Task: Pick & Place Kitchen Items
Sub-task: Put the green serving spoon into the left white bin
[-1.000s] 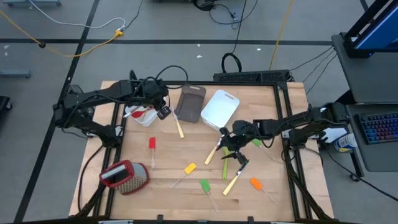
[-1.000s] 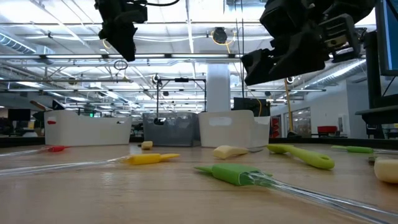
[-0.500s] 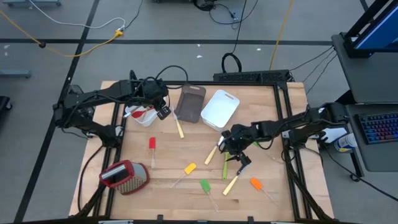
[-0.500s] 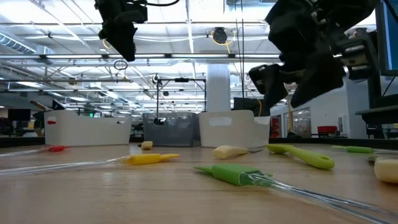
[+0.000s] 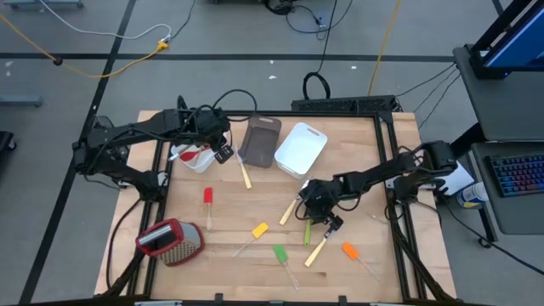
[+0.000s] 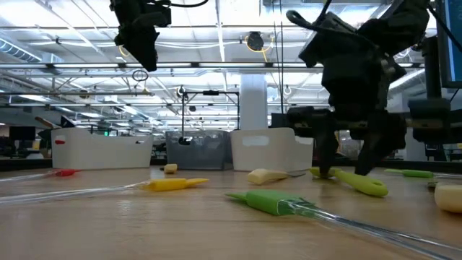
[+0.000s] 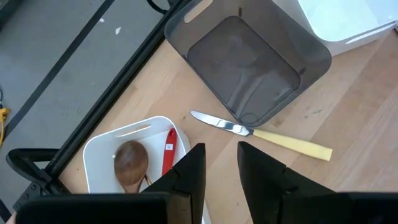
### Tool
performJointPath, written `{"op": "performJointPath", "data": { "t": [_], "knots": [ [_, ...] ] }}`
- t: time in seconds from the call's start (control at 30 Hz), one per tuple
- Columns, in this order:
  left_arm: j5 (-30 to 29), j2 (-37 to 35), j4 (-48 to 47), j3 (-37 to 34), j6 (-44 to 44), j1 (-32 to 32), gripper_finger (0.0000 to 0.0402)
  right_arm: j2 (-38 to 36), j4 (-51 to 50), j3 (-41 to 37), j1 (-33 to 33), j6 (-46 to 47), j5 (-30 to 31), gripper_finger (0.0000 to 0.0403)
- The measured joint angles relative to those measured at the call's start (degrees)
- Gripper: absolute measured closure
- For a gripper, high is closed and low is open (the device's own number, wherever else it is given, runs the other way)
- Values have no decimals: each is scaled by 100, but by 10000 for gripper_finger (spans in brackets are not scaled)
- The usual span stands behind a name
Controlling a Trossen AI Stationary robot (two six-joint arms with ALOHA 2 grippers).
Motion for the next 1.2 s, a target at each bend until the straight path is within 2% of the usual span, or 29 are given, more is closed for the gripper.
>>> {"op": "performJointPath", "data": {
  "t": [0.3,0.63,0.93,1.07,1.2],
  "knots": [
    [0,0,2,0,0,0,305,477,173,20,-13,-680,-142,269],
    [0,0,2,0,3,0,305,501,515,9,-7,-864,-226,368],
    [0,0,122,-2,53,0,305,420,574,-2,0,-493,-240,370],
    [2,0,399,-2,83,0,305,121,544,-24,-8,-311,-155,365],
    [3,0,736,-4,268,-22,305,-287,544,-17,-2,-104,247,369]
  ]
}}
